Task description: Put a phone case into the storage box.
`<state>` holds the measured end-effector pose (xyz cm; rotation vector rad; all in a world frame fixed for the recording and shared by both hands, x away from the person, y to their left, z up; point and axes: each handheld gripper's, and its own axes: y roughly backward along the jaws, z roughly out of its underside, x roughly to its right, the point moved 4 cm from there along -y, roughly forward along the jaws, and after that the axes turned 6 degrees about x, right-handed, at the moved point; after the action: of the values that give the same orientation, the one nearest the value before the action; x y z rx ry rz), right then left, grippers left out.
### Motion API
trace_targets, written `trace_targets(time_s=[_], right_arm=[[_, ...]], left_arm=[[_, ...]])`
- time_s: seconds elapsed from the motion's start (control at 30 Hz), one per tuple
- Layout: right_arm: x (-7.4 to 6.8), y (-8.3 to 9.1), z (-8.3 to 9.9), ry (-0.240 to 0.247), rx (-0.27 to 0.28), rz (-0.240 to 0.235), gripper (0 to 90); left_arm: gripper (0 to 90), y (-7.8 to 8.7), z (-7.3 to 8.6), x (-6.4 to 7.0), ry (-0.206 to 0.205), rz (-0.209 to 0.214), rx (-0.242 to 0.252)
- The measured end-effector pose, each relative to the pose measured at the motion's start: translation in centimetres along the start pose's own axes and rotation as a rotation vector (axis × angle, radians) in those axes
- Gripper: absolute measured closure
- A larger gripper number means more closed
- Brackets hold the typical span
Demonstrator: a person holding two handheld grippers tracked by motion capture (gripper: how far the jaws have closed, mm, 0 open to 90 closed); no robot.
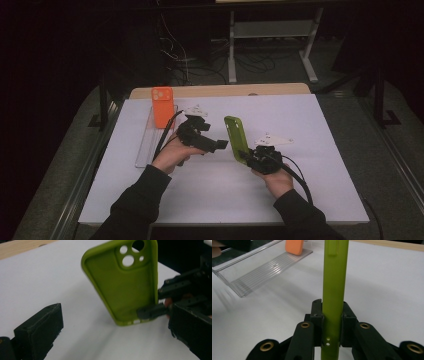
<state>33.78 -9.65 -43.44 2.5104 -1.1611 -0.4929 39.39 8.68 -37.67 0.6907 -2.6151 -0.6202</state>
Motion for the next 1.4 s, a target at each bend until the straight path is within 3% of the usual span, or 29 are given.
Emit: trace_targets(time_s=[0.1,0.27,0.37,0.57,0.73,0.93,1.17,1.2,1.4], right_arm=[[-0.1,0.1,-0.1,0.008,0.015,-0.004,75.5],[-0.3,0.3,-0.3,-0.009,0.027,-0.011,75.5],[-0.4,0.4,-0.4,-0.006,0.042,-0.010,75.5],[-0.6,0.5,-0.6,0.001,0.056,-0.012,75.5],[-0.6,0.6,-0.6,-0.001,0.058,-0.013,75.4],[-0.6,0.4,-0.5,-0.005,0.050,-0.011,75.5],[-0.6,0.4,-0.4,-0.012,0.039,-0.010,75.4],[-0.6,0.3,-0.3,-0.006,0.039,-0.011,75.4],[-0.7,0.3,-0.3,0.013,0.036,-0.009,72.9]], left_arm=[[0.0,-1.0,-0.6,0.4,0.028,-0.003,0.028],[0.0,-2.3,-1.3,1.0,0.041,0.020,0.046],[0.0,-3.0,-1.5,1.3,0.035,0.007,0.052],[0.0,-3.8,-1.8,1.9,0.069,0.022,0.085],[0.0,-3.9,-1.9,2.0,0.073,0.015,0.094],[8.7,-4.1,-1.9,1.8,0.087,-0.010,0.112],[12.8,-4.0,-2.0,2.0,0.086,0.004,0.126],[13.2,-3.9,-2.1,1.9,0.069,0.003,0.119],[14.9,-3.6,-2.1,1.8,0.072,0.022,0.114]])
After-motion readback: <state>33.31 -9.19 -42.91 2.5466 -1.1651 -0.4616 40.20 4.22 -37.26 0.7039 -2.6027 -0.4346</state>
